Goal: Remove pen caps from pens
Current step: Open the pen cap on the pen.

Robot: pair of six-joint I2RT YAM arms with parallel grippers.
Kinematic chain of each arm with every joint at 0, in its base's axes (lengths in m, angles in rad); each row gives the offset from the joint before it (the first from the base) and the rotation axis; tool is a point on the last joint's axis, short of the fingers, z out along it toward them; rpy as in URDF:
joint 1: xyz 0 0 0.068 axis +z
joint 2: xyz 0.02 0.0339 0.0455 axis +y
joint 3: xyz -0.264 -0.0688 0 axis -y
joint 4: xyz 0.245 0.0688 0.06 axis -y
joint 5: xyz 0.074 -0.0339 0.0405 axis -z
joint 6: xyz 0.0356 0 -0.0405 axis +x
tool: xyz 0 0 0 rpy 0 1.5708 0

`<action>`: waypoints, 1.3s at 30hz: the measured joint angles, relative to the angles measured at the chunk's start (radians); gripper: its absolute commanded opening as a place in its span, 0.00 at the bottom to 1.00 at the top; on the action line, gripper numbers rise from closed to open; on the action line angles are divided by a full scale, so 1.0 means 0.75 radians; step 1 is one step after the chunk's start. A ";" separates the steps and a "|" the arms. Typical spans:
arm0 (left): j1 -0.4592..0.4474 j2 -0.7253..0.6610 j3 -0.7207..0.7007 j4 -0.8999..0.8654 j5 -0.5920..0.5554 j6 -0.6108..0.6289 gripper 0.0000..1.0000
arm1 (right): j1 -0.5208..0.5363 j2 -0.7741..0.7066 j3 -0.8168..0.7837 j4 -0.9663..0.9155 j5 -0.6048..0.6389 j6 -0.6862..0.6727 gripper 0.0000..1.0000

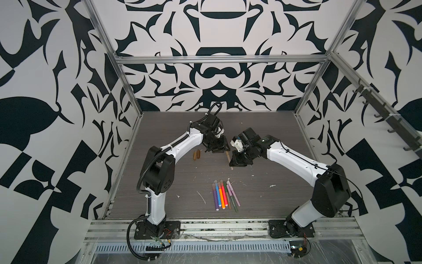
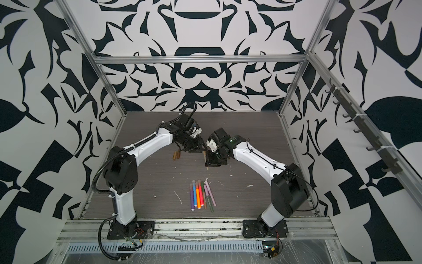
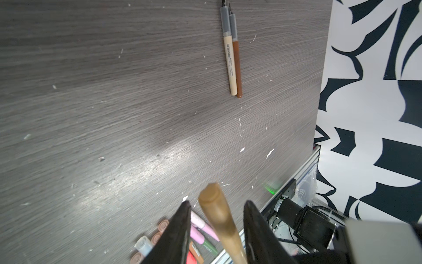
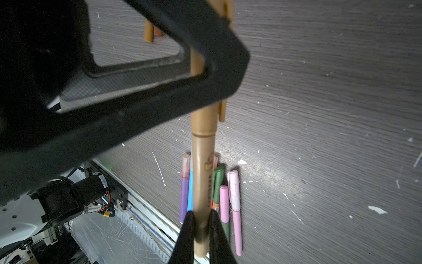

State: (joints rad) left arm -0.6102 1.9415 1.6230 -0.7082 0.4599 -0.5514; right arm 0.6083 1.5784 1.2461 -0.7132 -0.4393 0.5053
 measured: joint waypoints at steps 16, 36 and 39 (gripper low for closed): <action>0.003 0.033 0.059 0.005 0.047 -0.087 0.00 | 0.002 0.003 -0.001 0.060 -0.028 0.051 0.20; 0.074 0.064 0.060 0.037 0.133 -0.168 0.00 | 0.003 0.153 0.041 0.211 0.003 0.129 0.17; 0.084 0.065 0.058 0.053 0.141 -0.180 0.00 | 0.004 0.166 0.066 0.220 -0.002 0.137 0.00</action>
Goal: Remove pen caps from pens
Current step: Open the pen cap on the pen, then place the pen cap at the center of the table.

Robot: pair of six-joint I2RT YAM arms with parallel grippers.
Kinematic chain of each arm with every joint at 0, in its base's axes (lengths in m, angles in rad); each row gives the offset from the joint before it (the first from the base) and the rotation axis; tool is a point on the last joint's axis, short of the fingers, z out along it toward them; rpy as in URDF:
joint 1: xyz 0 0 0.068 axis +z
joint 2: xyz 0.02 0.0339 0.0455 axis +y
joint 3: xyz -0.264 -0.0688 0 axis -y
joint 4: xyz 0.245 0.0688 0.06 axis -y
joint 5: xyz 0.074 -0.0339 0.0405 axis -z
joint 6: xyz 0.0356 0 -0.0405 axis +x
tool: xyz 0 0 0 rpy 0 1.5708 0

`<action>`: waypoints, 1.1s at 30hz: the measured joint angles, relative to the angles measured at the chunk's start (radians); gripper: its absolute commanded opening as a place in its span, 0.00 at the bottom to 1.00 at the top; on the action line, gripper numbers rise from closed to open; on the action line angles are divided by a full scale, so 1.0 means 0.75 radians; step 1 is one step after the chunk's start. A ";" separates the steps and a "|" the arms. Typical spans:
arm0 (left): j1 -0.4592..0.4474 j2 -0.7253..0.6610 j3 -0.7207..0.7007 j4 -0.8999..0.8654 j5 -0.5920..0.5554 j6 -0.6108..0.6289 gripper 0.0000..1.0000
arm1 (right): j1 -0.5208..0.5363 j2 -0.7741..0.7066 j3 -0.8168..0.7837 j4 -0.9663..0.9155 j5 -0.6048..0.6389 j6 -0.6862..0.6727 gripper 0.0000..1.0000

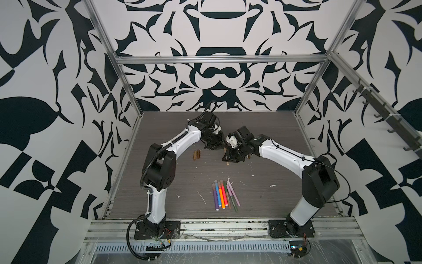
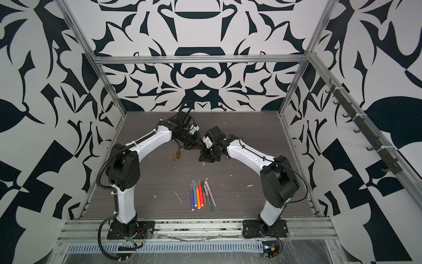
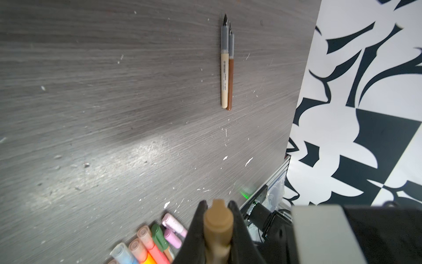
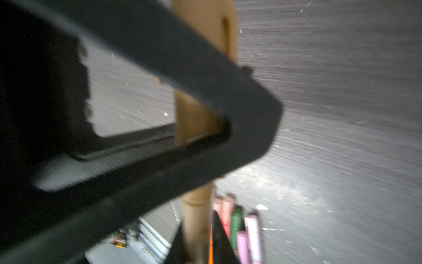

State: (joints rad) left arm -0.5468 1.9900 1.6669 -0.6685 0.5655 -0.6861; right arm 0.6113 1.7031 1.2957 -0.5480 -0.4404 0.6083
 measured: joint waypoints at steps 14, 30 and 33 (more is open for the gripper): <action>0.217 0.373 0.663 -0.272 0.026 0.041 0.00 | 0.071 -0.166 -0.279 0.314 0.062 0.185 0.00; 0.413 0.263 0.390 -0.393 -0.417 0.319 0.00 | 0.132 -0.185 -0.332 0.225 0.035 0.253 0.00; 0.436 0.161 0.163 -0.395 -0.488 0.366 0.00 | 0.119 -0.181 -0.310 0.198 0.034 0.226 0.00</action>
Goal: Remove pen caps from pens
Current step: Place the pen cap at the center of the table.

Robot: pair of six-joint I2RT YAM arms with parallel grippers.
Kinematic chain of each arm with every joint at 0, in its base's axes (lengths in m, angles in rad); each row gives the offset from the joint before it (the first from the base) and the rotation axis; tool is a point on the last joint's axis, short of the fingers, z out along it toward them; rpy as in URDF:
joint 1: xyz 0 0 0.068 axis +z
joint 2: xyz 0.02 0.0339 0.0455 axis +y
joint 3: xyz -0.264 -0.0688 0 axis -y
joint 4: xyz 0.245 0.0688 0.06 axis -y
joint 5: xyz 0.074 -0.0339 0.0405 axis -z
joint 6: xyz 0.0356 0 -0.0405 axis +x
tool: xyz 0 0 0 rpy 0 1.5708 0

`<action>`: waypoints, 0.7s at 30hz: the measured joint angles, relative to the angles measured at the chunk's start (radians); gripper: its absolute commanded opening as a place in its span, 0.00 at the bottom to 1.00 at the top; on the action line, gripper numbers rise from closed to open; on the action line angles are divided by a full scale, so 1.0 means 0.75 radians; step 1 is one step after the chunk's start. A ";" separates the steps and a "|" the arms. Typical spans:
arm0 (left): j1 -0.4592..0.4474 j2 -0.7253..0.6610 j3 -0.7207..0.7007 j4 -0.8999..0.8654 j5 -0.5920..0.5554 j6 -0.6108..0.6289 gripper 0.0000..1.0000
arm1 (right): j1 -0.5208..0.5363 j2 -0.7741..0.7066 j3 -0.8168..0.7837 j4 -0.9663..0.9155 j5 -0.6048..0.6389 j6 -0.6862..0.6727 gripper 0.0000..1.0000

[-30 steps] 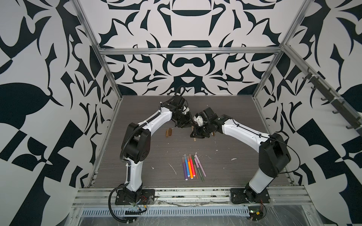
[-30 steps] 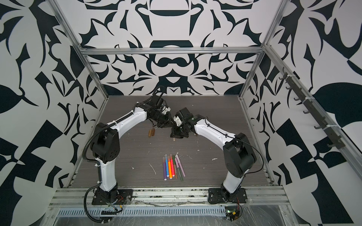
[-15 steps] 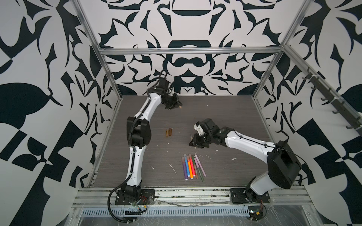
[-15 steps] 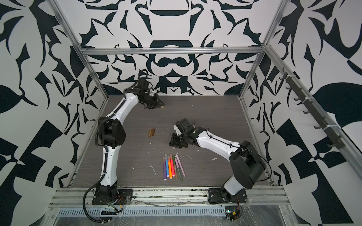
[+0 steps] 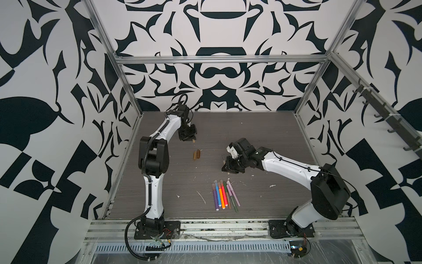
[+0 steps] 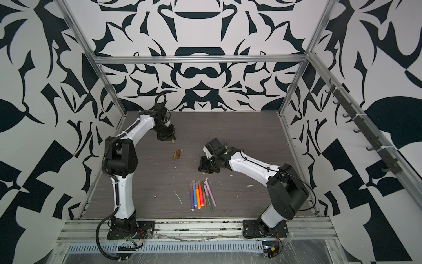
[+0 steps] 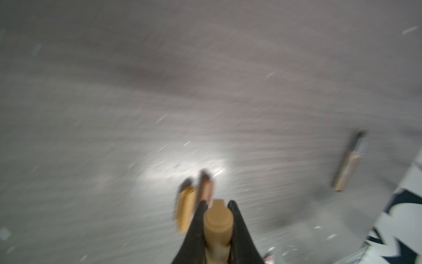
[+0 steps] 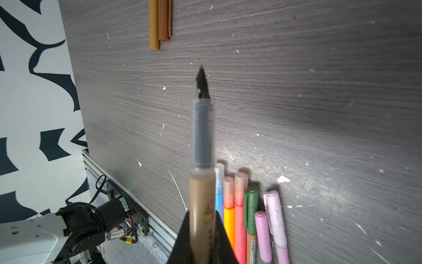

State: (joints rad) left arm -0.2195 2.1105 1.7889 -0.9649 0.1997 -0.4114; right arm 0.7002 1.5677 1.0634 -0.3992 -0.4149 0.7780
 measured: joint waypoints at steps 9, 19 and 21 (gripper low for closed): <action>0.045 -0.104 -0.286 0.030 -0.013 0.096 0.00 | -0.045 0.060 0.070 -0.020 -0.013 -0.054 0.00; 0.046 -0.103 -0.350 0.114 0.120 0.173 0.00 | -0.049 0.075 0.084 -0.038 -0.020 -0.072 0.00; 0.047 -0.098 -0.350 0.126 0.141 0.185 0.00 | -0.049 0.075 0.084 -0.041 -0.020 -0.075 0.00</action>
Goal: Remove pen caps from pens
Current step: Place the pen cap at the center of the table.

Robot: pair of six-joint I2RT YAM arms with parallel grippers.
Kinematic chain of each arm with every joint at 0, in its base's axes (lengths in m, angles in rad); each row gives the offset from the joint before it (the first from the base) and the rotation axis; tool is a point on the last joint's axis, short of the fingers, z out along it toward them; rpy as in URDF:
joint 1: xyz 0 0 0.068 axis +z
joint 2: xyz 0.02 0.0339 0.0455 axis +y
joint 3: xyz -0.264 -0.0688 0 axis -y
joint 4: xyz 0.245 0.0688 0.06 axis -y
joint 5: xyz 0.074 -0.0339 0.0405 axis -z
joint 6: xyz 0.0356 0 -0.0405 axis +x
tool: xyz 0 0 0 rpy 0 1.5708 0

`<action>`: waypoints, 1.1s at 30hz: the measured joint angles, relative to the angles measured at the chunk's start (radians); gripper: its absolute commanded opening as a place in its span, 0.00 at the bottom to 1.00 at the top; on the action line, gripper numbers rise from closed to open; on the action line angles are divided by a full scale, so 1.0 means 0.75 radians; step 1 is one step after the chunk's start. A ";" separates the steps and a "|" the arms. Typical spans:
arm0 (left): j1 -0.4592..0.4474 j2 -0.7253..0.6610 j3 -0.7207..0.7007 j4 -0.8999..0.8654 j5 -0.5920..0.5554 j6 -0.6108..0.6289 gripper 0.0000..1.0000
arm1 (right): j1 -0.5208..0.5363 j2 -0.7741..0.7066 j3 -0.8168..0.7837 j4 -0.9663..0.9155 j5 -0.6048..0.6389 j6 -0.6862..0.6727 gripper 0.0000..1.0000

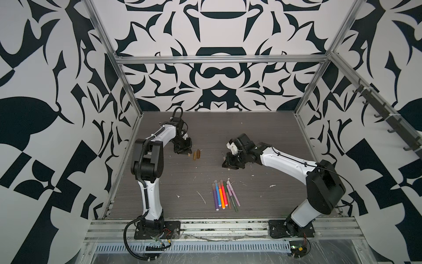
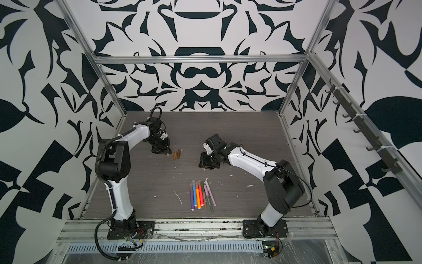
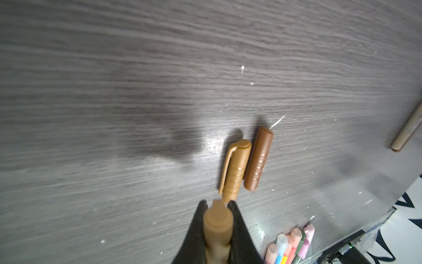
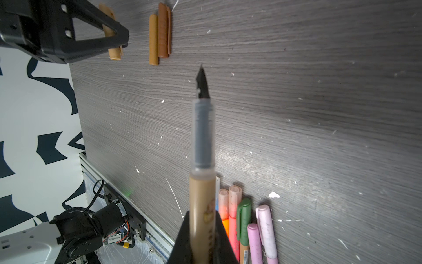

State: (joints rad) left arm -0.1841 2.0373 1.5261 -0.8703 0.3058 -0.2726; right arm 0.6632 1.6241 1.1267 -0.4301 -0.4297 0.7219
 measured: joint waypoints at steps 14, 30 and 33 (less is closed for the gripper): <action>0.001 0.025 -0.047 0.025 0.029 0.014 0.10 | -0.002 -0.026 0.000 -0.021 0.000 -0.025 0.00; 0.001 0.043 -0.045 0.028 0.039 -0.025 0.38 | -0.155 -0.108 -0.040 -0.015 -0.057 -0.031 0.00; 0.001 0.042 -0.045 0.028 0.041 -0.037 0.39 | -0.333 -0.139 -0.037 -0.038 -0.075 -0.075 0.00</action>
State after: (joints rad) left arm -0.1833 2.0686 1.4925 -0.8494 0.3367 -0.3004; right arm 0.4133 1.5196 1.0992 -0.4583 -0.4858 0.6659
